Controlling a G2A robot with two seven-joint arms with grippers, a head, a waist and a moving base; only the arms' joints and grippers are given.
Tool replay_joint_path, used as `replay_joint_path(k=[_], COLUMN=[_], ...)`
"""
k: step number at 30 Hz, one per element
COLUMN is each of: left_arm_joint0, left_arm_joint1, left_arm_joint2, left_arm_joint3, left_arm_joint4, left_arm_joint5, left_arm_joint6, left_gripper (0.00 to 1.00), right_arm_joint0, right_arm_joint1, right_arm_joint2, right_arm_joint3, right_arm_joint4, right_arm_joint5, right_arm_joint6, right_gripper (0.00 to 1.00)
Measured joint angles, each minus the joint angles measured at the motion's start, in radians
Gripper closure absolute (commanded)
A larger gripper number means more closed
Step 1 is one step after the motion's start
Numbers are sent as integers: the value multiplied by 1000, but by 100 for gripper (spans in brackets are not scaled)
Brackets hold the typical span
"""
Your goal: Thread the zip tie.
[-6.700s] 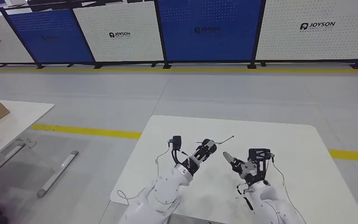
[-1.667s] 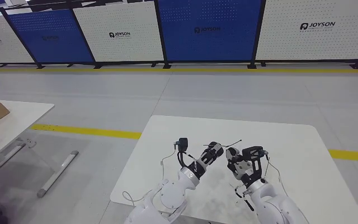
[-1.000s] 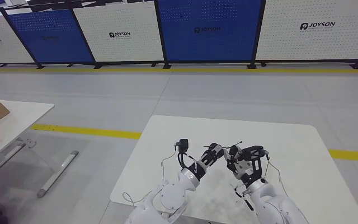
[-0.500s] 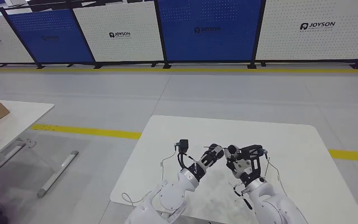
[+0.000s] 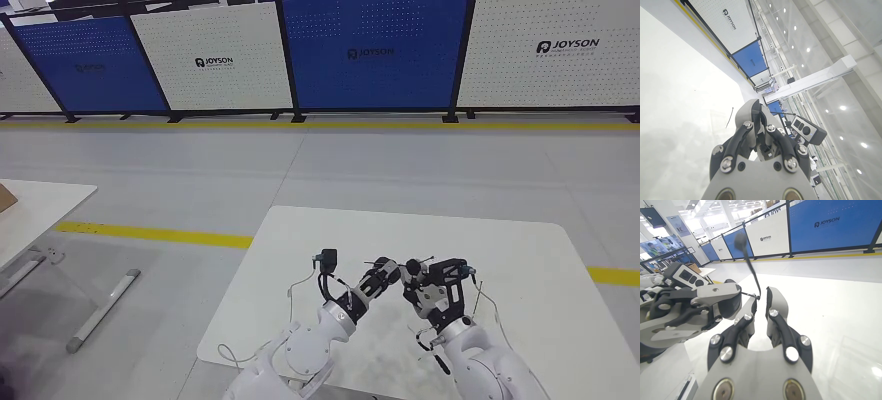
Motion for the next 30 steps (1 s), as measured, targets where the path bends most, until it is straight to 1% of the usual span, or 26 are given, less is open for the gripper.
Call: replay_joint_path(k=[3, 5, 7, 12, 18, 30], left_arm_joint0=[1, 1, 0, 0, 3, 8], left_arm_joint1=[0, 0, 0, -1, -1, -3], left_arm_joint2=[2, 3, 4, 4, 1, -2], left_arm_joint3=[0, 0, 3, 5, -4, -14], left_arm_joint4=[2, 4, 5, 4, 6, -5], left_arm_joint5=[-1, -1, 0, 0, -1, -23], left_arm_joint6=[-1, -2, -4, -2, 7, 22], left_gripper=[100, 100, 100, 100, 100, 100], right_arm_joint0=[0, 0, 0, -2, -5, -3], right_arm_joint1=[0, 0, 0, 0, 1, 2], right_arm_joint2=[-1, -1, -1, -1, 1, -10], right_arm_joint3=[-1, -2, -2, -3, -3, 10], right_arm_joint4=[-2, -3, -3, -3, -2, -3], right_arm_joint5=[0, 1, 2, 4, 3, -12], right_arm_joint6=[-1, 0, 1, 0, 4, 21], right_gripper=[86, 89, 100, 100, 100, 100])
